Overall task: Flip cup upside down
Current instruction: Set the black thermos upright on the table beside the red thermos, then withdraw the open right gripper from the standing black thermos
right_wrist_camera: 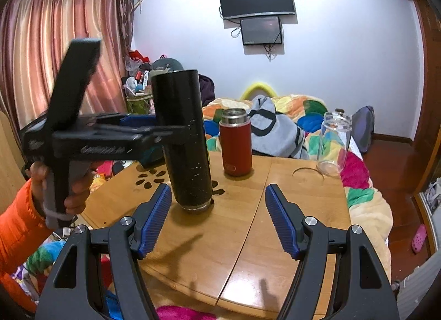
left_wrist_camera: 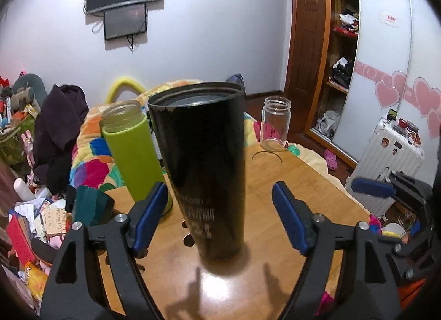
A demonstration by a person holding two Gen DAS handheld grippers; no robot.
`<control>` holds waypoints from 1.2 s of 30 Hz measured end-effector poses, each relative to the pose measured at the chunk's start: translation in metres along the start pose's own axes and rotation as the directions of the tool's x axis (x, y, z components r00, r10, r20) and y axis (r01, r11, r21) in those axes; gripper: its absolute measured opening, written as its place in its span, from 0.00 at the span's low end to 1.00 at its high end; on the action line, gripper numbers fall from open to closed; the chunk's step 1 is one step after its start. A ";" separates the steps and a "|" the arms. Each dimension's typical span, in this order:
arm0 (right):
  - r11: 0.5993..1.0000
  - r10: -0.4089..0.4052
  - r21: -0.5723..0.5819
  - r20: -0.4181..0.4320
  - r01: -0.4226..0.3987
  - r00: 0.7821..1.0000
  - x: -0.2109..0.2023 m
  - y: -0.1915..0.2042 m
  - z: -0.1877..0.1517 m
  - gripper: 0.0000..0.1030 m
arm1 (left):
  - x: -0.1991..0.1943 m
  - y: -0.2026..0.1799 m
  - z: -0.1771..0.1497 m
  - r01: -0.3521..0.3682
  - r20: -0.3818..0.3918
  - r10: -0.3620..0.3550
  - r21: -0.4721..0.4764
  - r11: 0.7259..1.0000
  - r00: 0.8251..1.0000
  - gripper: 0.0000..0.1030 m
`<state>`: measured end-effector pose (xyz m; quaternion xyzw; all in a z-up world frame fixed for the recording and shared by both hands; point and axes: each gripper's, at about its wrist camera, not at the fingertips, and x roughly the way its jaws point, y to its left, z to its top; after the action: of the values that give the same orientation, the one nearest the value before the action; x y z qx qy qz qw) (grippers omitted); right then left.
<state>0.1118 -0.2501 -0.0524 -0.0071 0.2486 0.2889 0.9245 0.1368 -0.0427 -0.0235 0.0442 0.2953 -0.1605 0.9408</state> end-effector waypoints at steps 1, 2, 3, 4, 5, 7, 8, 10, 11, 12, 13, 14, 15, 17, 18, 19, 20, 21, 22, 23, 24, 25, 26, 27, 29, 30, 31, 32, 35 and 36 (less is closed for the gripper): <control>1.000 -0.005 -0.001 0.009 0.005 1.000 -0.002 0.001 0.002 0.71 | -0.007 0.000 -0.002 -0.009 0.019 0.009 -0.002 1.000 1.000 0.77; 1.000 -0.009 -0.001 0.018 0.009 1.000 -0.003 0.002 0.003 0.76 | -0.015 -0.001 -0.004 -0.020 0.041 0.021 -0.005 1.000 0.999 0.80; 1.000 -0.016 -0.003 0.034 0.016 0.999 -0.006 0.003 0.005 0.77 | -0.025 -0.002 -0.006 -0.034 0.073 0.035 -0.006 0.999 0.997 0.82; 1.000 -0.021 -0.004 0.053 0.022 0.998 -0.009 0.004 0.006 0.78 | -0.032 -0.003 -0.007 -0.044 0.095 0.044 -0.005 0.999 0.995 0.85; 1.000 -0.023 -0.005 0.067 0.023 0.998 -0.012 0.007 0.009 0.79 | -0.041 -0.004 -0.009 -0.057 0.127 0.057 0.001 0.998 0.990 0.89; 1.000 -0.023 -0.008 0.088 0.024 0.996 -0.016 0.010 0.012 0.81 | -0.054 -0.009 -0.011 -0.079 0.185 0.073 0.027 0.996 0.980 0.95; 1.000 -0.026 -0.010 0.099 0.027 0.995 -0.017 0.011 0.014 0.82 | -0.057 -0.010 -0.011 -0.085 0.202 0.076 0.041 0.996 0.976 0.96; 0.999 -0.037 -0.016 0.115 0.039 0.993 -0.016 0.013 0.018 0.83 | -0.055 -0.008 -0.009 -0.076 0.215 0.062 0.056 0.996 0.975 0.96; 0.999 -0.046 -0.018 0.120 0.048 0.992 -0.013 0.013 0.020 0.83 | -0.051 -0.006 -0.008 -0.067 0.207 0.055 0.049 0.997 0.977 0.96; 0.998 -0.051 -0.020 0.120 0.053 0.991 -0.009 0.012 0.022 0.83 | -0.046 -0.001 -0.007 -0.051 0.196 0.043 0.036 0.998 0.980 0.96; 0.998 -0.051 -0.015 0.116 0.053 0.992 -0.005 0.010 0.023 0.83 | -0.039 0.005 -0.007 -0.031 0.176 0.029 0.012 0.999 0.984 0.96; 0.999 -0.048 -0.009 0.109 0.049 0.993 -0.001 0.008 0.024 0.83 | -0.035 0.009 -0.007 -0.024 0.168 0.024 -0.004 1.000 0.986 0.96; 0.999 -0.037 0.002 0.099 0.037 0.994 0.004 0.005 0.026 0.83 | -0.032 0.013 -0.008 -0.015 0.165 0.018 -0.019 1.000 0.986 0.96; 0.999 -0.029 0.020 0.096 0.027 0.995 0.008 0.000 0.026 0.83 | -0.030 0.017 -0.014 -0.012 0.180 0.020 -0.046 0.999 0.983 0.96; 0.999 -0.031 0.028 0.102 0.028 0.994 0.009 -0.002 0.025 0.83 | -0.030 0.019 -0.015 -0.013 0.187 0.022 -0.053 0.999 0.982 0.96; 0.999 -0.034 0.034 0.108 0.030 0.994 0.009 -0.004 0.024 0.83 | -0.030 0.021 -0.017 -0.021 0.191 0.032 -0.061 0.998 0.981 0.96; 0.999 -0.036 0.038 0.113 0.032 0.993 0.008 -0.004 0.023 0.83 | -0.031 0.020 -0.019 -0.036 0.199 0.049 -0.069 0.997 0.979 0.96; 0.998 -0.039 0.044 0.117 0.034 0.992 0.007 -0.005 0.022 0.83 | -0.033 0.021 -0.022 -0.048 0.208 0.062 -0.073 0.996 0.976 0.96; 0.998 -0.043 0.050 0.123 0.037 0.991 0.005 -0.006 0.021 0.83 | -0.037 0.020 -0.023 -0.065 0.219 0.082 -0.080 0.995 0.972 0.96; 0.997 -0.052 0.058 0.130 0.045 0.990 0.003 -0.006 0.020 0.83 | -0.039 0.021 -0.025 -0.079 0.227 0.097 -0.089 0.993 0.969 0.96; 0.997 -0.060 0.062 0.135 0.052 0.989 0.001 -0.006 0.019 0.83 | -0.044 0.021 -0.027 -0.097 0.240 0.119 -0.102 0.990 0.964 0.96; 0.996 -0.068 0.065 0.140 0.059 0.988 -0.001 -0.005 0.020 0.83 | -0.047 0.022 -0.029 -0.107 0.249 0.132 -0.112 0.988 0.960 0.96; 0.995 -0.079 0.067 0.148 0.070 0.986 -0.004 -0.005 0.020 0.83 | -0.051 0.023 -0.031 -0.115 0.256 0.143 -0.122 0.986 0.956 0.96; 0.994 -0.092 0.067 0.157 0.082 0.983 -0.007 -0.003 0.021 0.83 | -0.055 0.022 -0.033 -0.125 0.259 0.155 -0.131 0.984 0.953 0.96; 0.992 -0.117 0.060 0.170 0.108 0.979 -0.014 0.002 0.022 0.87 | -0.063 0.020 -0.038 -0.149 0.268 0.184 -0.146 0.978 0.946 0.99; 0.991 -0.127 0.057 0.175 0.118 0.976 -0.018 0.004 0.022 0.90 | -0.068 0.017 -0.039 -0.161 0.269 0.198 -0.152 0.975 0.943 1.00; 0.990 -0.139 0.053 0.186 0.131 0.973 -0.022 0.008 0.022 0.98 | -0.071 0.016 -0.039 -0.171 0.270 0.208 -0.156 0.973 0.940 1.00; 0.989 -0.146 0.052 0.200 0.138 0.969 -0.027 0.010 0.023 1.00 | -0.075 0.014 -0.040 -0.183 0.270 0.221 -0.160 0.970 0.937 1.00; 0.988 -0.153 0.039 0.231 0.148 0.961 -0.041 0.020 0.025 1.00 | -0.085 0.011 -0.045 -0.190 0.270 0.234 -0.177 0.966 0.934 1.00; 0.988 -0.154 0.037 0.238 0.150 0.959 -0.045 0.023 0.026 1.00 | -0.089 0.011 -0.046 -0.186 0.271 0.232 -0.184 0.965 0.934 1.00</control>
<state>0.0790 -0.2509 -0.0054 0.0174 0.1363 0.2135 0.9672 0.0465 -0.0001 -0.0112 -0.0220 0.1591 -0.0406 0.9862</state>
